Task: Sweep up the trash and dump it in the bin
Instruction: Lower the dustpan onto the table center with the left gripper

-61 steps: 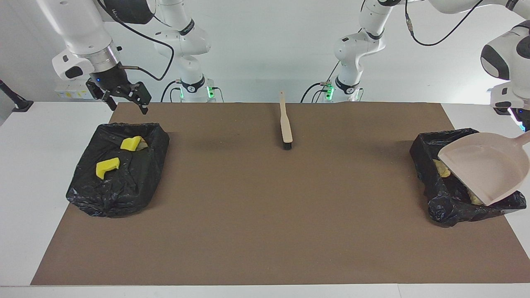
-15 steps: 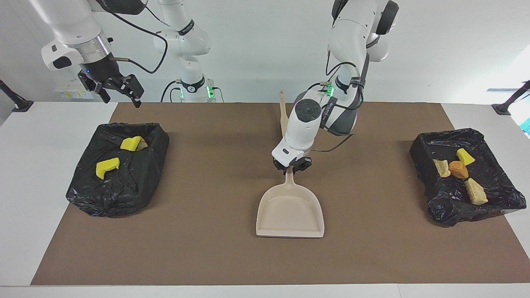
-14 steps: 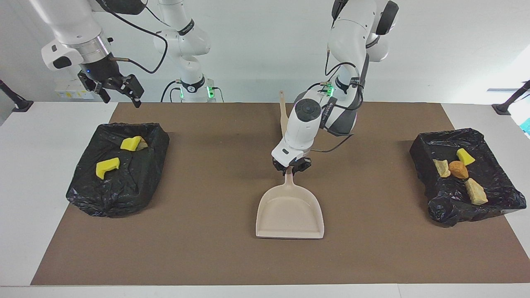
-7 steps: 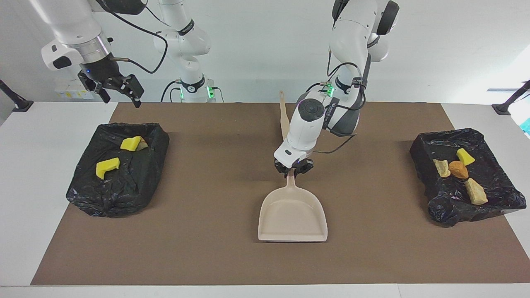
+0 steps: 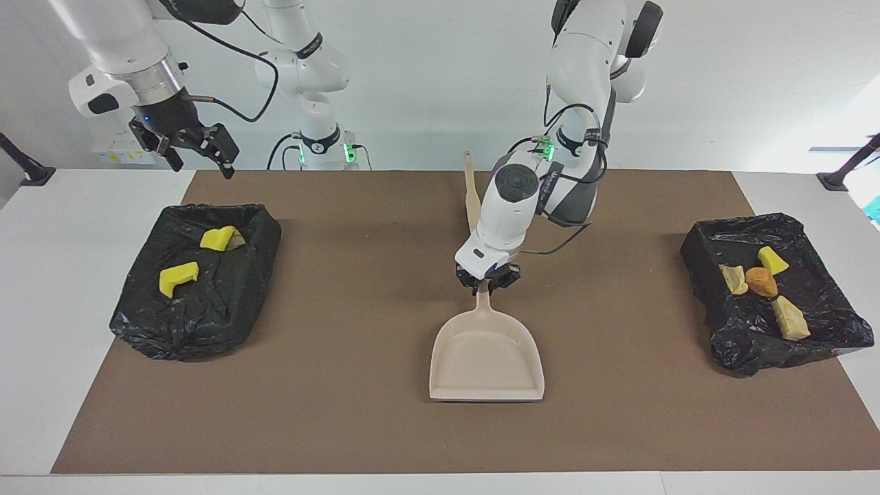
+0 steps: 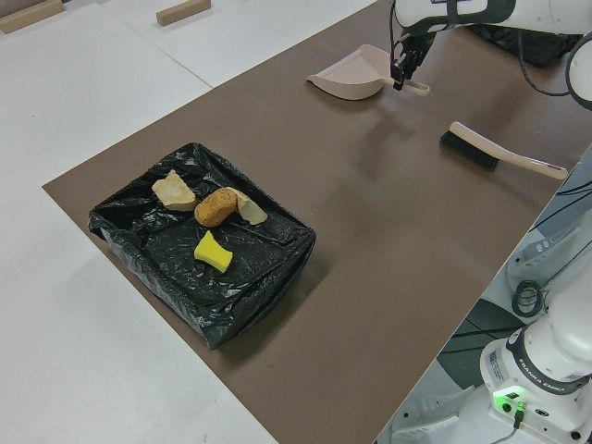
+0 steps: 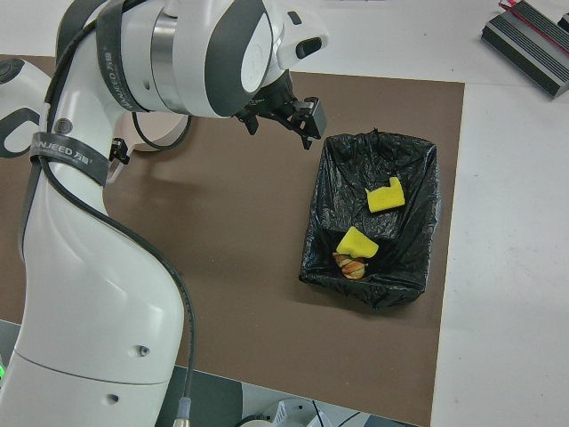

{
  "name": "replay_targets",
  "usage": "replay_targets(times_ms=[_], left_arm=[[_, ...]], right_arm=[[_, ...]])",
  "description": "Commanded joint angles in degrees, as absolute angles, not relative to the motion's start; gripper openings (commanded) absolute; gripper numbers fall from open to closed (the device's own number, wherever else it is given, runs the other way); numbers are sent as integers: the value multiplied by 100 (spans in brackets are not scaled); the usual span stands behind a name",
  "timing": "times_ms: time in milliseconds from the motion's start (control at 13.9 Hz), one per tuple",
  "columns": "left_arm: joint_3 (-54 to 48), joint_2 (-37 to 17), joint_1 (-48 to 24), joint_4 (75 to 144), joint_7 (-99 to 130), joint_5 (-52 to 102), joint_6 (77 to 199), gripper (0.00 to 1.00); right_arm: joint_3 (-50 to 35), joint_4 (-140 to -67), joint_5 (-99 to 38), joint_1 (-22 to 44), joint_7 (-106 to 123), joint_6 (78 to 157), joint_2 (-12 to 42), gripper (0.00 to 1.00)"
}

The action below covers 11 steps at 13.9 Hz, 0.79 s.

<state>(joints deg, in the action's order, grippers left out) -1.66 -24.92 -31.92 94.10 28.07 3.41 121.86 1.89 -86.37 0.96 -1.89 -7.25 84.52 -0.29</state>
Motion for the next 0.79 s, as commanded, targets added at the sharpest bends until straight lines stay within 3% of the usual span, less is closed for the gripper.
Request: replay_targets(times_ms=[0, 287, 359, 718], left_arm=[[-79, -2207, -3129, 9448, 2777, 352, 11770, 50], [-79, -1811, -2857, 9448, 2760, 352, 11260, 81], [-70, -1715, -2761, 9448, 2742, 352, 11102, 100], [-70, -1126, -2032, 9431, 1698, 352, 10662, 100]], right_arm=[[123, -8622, 0, -281, -800, 8402, -70, 100], [123, -8622, 0, -281, -791, 8411, -70, 100], [123, -8622, 0, -281, -791, 8411, -70, 100], [114, -8622, 0, -281, -800, 8411, -70, 100]])
